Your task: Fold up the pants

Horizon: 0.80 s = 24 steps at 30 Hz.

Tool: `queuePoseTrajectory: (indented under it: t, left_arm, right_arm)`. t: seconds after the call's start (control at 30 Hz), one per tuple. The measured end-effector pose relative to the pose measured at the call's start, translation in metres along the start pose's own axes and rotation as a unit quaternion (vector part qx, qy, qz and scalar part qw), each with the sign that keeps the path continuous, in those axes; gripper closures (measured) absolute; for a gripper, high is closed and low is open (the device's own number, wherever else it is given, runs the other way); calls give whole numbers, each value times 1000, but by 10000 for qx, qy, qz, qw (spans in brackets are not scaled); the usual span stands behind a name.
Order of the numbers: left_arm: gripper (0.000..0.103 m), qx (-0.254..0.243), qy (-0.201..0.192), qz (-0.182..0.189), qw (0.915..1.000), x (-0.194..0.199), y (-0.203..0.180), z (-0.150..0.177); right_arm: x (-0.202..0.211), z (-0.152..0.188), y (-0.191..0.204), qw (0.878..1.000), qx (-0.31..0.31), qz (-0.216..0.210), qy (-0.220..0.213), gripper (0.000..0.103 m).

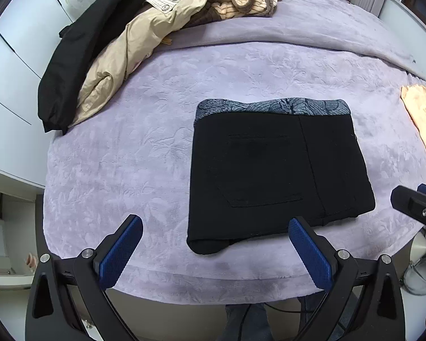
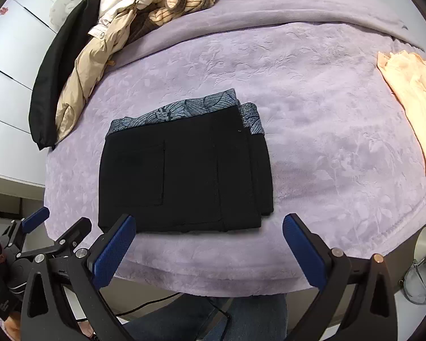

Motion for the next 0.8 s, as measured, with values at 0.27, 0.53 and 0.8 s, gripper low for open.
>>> queuePoseTrajectory:
  t: [0.27, 0.53, 0.8]
  left_arm:
    - [0, 127, -42, 3, 9999, 0, 12, 2]
    - [0, 221, -77, 44, 9997, 0, 16, 0]
    - [0, 197, -100, 59, 9997, 0, 11, -3]
  right_arm:
    - [1, 2, 19, 9997, 214, 148, 3, 0]
    - [5, 0, 22, 9993, 286, 249, -37, 0]
    - [6, -1, 20, 9991, 295, 296, -37, 0]
Point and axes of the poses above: each gripper's, at about its wrist camera, not at the fingertips, and x roughly against the way its jaws point, y to its left, z to its underside, the point moved 3 cm from there along -x, roughly the way its jaws point, and after that the axes turned 15 degrees about -y, right-handed, at the moved point
